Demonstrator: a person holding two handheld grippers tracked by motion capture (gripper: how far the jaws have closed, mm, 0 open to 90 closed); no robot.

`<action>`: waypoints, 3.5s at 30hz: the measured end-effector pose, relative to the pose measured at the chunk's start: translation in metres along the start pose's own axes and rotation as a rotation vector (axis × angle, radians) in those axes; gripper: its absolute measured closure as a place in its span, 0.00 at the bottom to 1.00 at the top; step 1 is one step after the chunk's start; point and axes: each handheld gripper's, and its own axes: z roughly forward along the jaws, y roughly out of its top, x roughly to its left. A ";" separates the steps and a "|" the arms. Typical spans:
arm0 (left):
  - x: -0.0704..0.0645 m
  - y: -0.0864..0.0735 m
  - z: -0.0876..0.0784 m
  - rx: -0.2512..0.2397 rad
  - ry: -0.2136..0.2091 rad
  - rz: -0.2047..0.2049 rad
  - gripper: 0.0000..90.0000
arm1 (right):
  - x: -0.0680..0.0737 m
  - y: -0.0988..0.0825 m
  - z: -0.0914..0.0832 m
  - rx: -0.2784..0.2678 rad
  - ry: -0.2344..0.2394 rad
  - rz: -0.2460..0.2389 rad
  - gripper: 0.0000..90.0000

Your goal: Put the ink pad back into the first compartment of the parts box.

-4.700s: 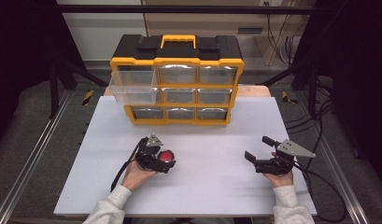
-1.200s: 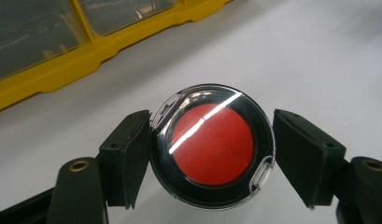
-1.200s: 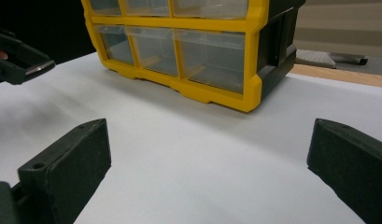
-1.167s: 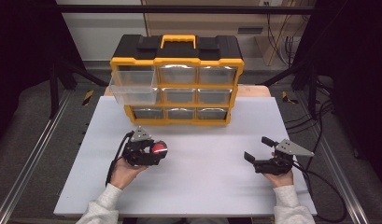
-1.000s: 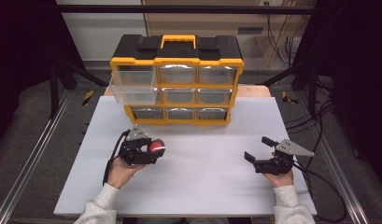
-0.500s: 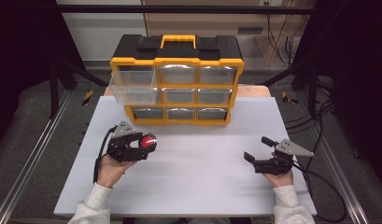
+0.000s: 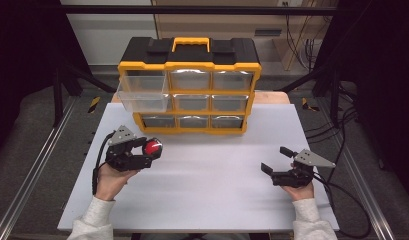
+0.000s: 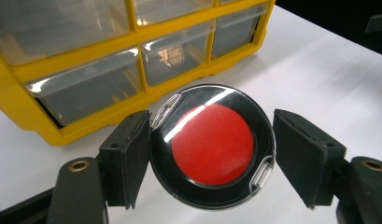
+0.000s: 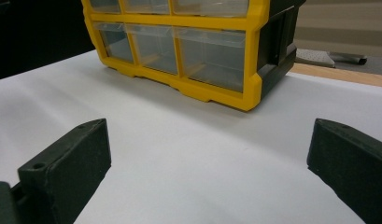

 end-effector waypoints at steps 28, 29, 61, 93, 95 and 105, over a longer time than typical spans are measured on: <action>0.018 0.026 -0.038 -0.116 0.008 -0.036 0.33 | 0.000 0.000 0.000 0.001 -0.005 -0.002 0.00; 0.018 0.029 -0.042 -0.125 0.011 -0.032 0.33 | 0.000 0.000 0.000 0.001 -0.006 -0.006 0.00; 0.010 0.064 -0.069 -0.202 0.020 0.001 0.33 | 0.000 0.001 0.000 -0.006 -0.006 -0.007 0.00; 0.019 0.112 -0.079 -0.248 0.055 -0.016 0.33 | 0.000 0.001 0.000 0.000 -0.001 0.000 0.00; 0.020 0.115 -0.079 -0.247 0.060 -0.017 0.33 | 0.000 0.001 0.000 0.000 -0.003 -0.005 0.00; 0.027 0.127 -0.073 -0.231 0.087 -0.025 0.33 | 0.000 0.001 0.000 0.001 -0.002 -0.002 0.00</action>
